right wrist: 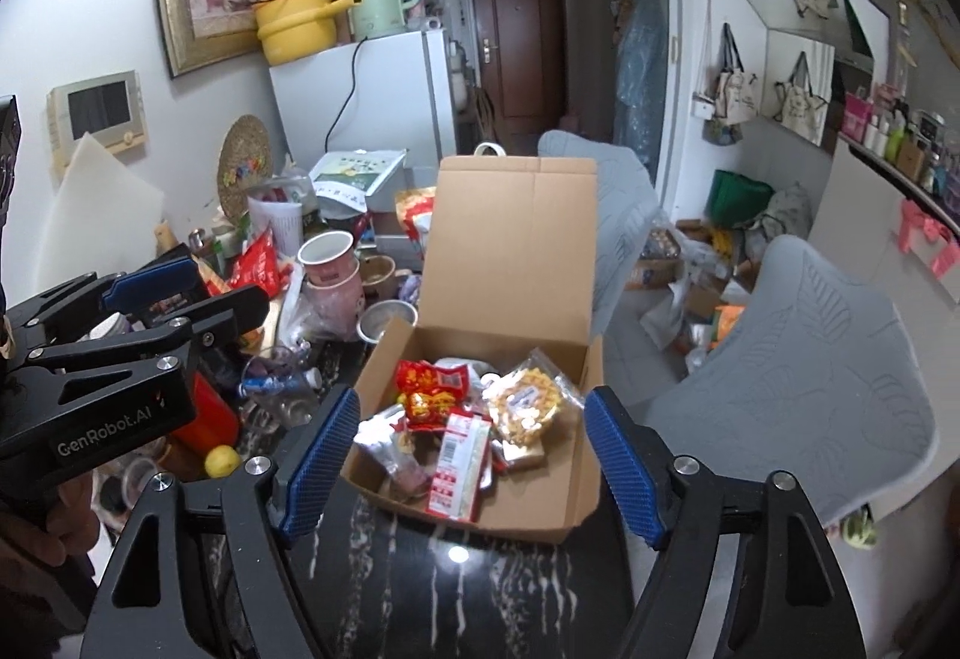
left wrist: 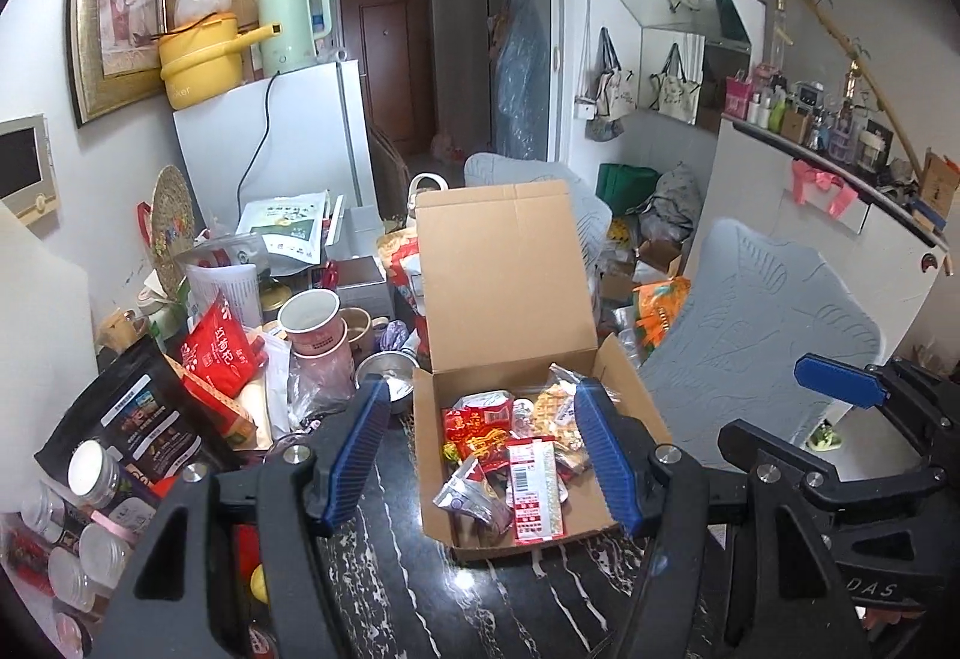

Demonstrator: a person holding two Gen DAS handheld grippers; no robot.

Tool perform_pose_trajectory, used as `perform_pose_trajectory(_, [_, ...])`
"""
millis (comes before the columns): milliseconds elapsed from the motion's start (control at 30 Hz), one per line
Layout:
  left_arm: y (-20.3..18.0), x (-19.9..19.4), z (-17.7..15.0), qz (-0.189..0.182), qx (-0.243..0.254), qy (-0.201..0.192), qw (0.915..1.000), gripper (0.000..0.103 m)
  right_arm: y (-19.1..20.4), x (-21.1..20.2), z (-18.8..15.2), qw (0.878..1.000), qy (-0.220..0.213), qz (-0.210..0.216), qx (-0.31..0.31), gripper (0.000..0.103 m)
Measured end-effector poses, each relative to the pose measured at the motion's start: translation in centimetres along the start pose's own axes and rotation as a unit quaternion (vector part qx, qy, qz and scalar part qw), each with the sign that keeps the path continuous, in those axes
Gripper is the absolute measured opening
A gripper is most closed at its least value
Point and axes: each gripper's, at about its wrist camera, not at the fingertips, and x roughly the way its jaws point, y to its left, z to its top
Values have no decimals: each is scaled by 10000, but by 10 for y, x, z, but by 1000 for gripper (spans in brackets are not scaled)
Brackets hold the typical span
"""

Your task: Organize snacks

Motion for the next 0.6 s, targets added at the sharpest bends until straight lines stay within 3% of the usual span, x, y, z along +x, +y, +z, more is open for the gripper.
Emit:
perform_pose_trajectory(400, [-9,-49,-9,-270,-6,-141,9995,63,3,-55,-20,9996,-227,-134,135,82])
perform_pose_trajectory(467, [-11,-54,-13,-302,9,-123,9995,66,4,-61,-25,9995,-232,-164,168,82])
perform_pose_trajectory(500, [-13,-56,-15,-305,21,-114,9995,73,5,-63,-27,9994,-226,-171,186,82])
perform_pose_trajectory(600, [-17,-62,-21,-296,64,-133,9995,74,5,-71,-36,9992,-204,-223,244,82])
